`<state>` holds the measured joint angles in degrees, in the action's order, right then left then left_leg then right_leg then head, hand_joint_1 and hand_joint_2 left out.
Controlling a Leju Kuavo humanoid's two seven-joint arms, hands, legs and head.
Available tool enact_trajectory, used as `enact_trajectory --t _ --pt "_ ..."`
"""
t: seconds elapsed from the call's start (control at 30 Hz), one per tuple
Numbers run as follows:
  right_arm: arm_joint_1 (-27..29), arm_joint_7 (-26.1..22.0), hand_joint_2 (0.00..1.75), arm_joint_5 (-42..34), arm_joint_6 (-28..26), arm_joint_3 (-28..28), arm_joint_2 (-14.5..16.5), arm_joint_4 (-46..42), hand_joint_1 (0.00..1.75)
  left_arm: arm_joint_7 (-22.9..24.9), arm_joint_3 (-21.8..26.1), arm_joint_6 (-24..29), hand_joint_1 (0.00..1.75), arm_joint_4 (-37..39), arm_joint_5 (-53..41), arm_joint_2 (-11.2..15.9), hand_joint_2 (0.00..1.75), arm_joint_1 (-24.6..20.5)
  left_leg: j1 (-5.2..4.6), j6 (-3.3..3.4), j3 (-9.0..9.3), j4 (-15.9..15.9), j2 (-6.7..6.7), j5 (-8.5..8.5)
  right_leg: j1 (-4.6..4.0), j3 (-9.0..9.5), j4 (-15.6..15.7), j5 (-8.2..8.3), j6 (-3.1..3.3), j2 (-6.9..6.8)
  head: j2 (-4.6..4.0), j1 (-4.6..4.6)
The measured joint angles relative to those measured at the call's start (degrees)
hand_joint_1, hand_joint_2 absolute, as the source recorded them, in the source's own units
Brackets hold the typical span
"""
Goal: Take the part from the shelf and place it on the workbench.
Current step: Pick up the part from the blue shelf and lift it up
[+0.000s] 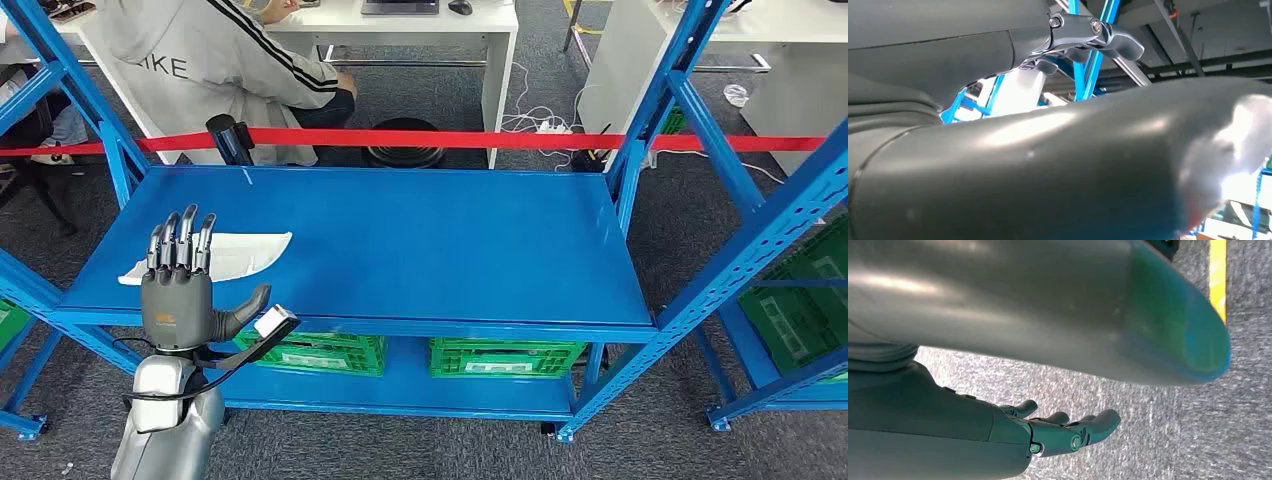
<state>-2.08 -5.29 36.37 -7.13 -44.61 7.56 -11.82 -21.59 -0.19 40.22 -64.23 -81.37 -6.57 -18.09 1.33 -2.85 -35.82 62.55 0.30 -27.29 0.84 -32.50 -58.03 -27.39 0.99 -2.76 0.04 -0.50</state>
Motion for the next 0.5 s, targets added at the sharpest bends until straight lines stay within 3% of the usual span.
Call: enact_trajectory --t 0.03,0.07,0.1,0.13,0.23,0.3,0.4,0.5 --pt "-0.04 -0.13 0.00 -0.09 -0.10 -0.11 0.02 0.00 0.00 -0.40 -0.20 0.00 0.00 0.93 0.40 0.00 0.58 -0.62 -0.09 0.15 0.55 -0.95 0.18 0.11 -0.14 -0.06 -0.21 -0.20 -0.24 -0.11 0.00 0.03" --pt "-0.09 -0.21 0.00 -0.11 -0.17 -0.20 0.05 0.00 0.00 -0.74 -0.48 -0.01 0.00 1.82 0.75 0.00 0.87 -1.14 -0.11 0.45 0.83 -1.51 0.15 0.25 -0.24 -0.12 -0.36 -0.33 -0.41 -0.16 0.00 0.03" --pt "-0.17 -0.40 0.00 -0.08 -0.31 -0.38 0.12 0.00 0.00 -1.34 -1.00 -0.01 0.00 3.49 1.44 0.01 1.31 -2.12 -0.08 0.79 1.58 -2.98 0.25 0.72 -0.36 -0.18 -0.65 -0.55 -0.68 -0.27 0.00 0.02" --pt "-0.25 -0.48 0.00 0.07 -0.40 -0.50 0.15 0.00 0.00 -1.69 -1.66 -0.02 0.00 5.21 1.96 0.01 1.75 -2.97 -0.13 1.18 1.67 -3.20 0.20 0.72 -0.52 -0.23 -0.76 -0.63 -0.43 -0.29 0.00 -0.01" --pt "-0.30 -0.12 0.00 1.10 -0.88 -0.62 0.31 0.00 0.00 -1.61 -4.00 -0.02 0.00 8.62 2.58 0.26 1.75 -4.03 -0.18 1.68 1.69 -3.39 0.12 0.90 -0.71 -0.14 -0.52 -0.42 1.88 -0.13 0.00 -0.10" --pt "-0.29 0.65 0.00 1.54 -1.26 -0.63 0.56 0.01 0.00 -1.10 -5.52 -0.02 0.00 9.33 2.26 0.89 1.75 -3.81 -0.25 1.96 1.71 -3.40 0.15 0.83 -0.75 -0.01 -0.26 -0.33 2.33 -0.07 0.00 -0.11" --pt "-0.30 2.86 0.00 2.26 -1.61 -0.63 1.25 0.05 0.00 -0.65 -6.89 -0.02 0.00 9.73 2.58 2.52 1.75 -3.41 -0.31 2.33 1.70 -3.39 0.17 0.76 -0.73 0.15 0.14 -0.10 1.67 -0.06 0.00 -0.11" --pt "-0.30 3.96 0.00 3.39 -1.70 -0.63 2.10 0.08 0.00 -0.42 -7.49 -0.02 0.00 10.38 2.69 4.34 1.75 -3.29 -0.41 2.45 1.66 -3.37 0.17 0.72 -0.53 0.30 0.45 0.04 -0.59 -0.07 0.00 -0.09"
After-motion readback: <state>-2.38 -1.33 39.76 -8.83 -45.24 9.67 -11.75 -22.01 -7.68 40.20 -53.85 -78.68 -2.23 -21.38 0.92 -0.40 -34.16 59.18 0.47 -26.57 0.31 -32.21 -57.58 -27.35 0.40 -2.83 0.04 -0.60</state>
